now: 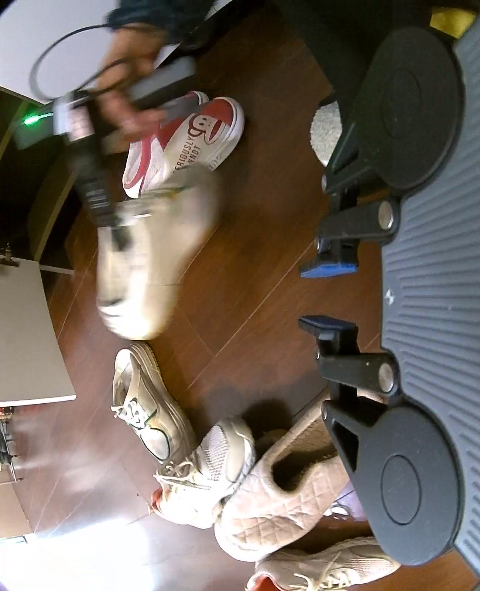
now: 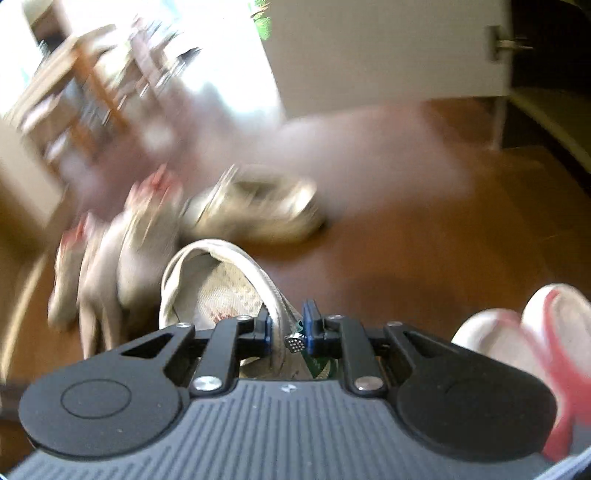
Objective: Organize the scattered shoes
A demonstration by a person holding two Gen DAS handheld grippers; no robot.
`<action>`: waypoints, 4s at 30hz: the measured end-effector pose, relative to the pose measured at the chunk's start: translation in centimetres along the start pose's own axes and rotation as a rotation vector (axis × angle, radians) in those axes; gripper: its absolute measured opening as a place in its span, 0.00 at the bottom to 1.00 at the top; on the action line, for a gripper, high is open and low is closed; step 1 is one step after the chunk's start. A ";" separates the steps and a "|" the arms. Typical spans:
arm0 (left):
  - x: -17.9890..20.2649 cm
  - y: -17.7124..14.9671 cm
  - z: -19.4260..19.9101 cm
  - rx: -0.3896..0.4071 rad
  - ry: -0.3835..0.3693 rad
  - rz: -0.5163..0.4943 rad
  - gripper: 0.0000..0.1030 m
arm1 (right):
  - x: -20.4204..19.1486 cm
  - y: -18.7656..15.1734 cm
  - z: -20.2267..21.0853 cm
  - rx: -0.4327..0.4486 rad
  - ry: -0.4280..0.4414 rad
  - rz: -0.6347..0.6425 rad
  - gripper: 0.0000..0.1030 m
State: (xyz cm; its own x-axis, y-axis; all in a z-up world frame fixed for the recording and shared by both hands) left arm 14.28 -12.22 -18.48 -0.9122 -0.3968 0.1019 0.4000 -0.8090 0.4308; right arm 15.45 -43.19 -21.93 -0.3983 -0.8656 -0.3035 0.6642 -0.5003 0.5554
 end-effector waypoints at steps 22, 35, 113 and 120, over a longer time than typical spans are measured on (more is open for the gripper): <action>-3.9 7.1 -7.9 -0.046 -0.039 0.019 0.27 | 21.1 11.0 -9.1 0.021 -0.240 -0.072 0.91; -3.9 7.3 -8.8 -0.051 -0.015 0.022 0.27 | 19.1 5.7 -14.6 -0.140 -0.397 0.273 0.69; -5.7 14.5 -21.4 -0.123 -0.139 0.129 0.52 | 14.1 -0.4 -2.4 0.002 -0.090 -0.258 0.73; -3.6 17.7 -18.0 0.026 0.089 -0.587 0.51 | 16.1 -0.3 0.4 0.045 -0.172 -0.234 0.76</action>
State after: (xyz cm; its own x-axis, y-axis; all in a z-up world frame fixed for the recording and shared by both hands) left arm 26.20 -32.92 -27.33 -0.9689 0.0777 -0.2349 -0.1720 -0.8939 0.4140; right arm 8.61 -56.97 -26.69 -0.6416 -0.7086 -0.2937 0.5143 -0.6815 0.5207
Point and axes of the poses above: each gripper's, at about its wrist camera, not at the fingertips, and z roughly against the way its jaws point, x to its right, y to its top, the point moved 8 cm from there along -z, roughly the way its jaws point, and after that the axes turned 3 degrees about -x, right-handed, at the moved point
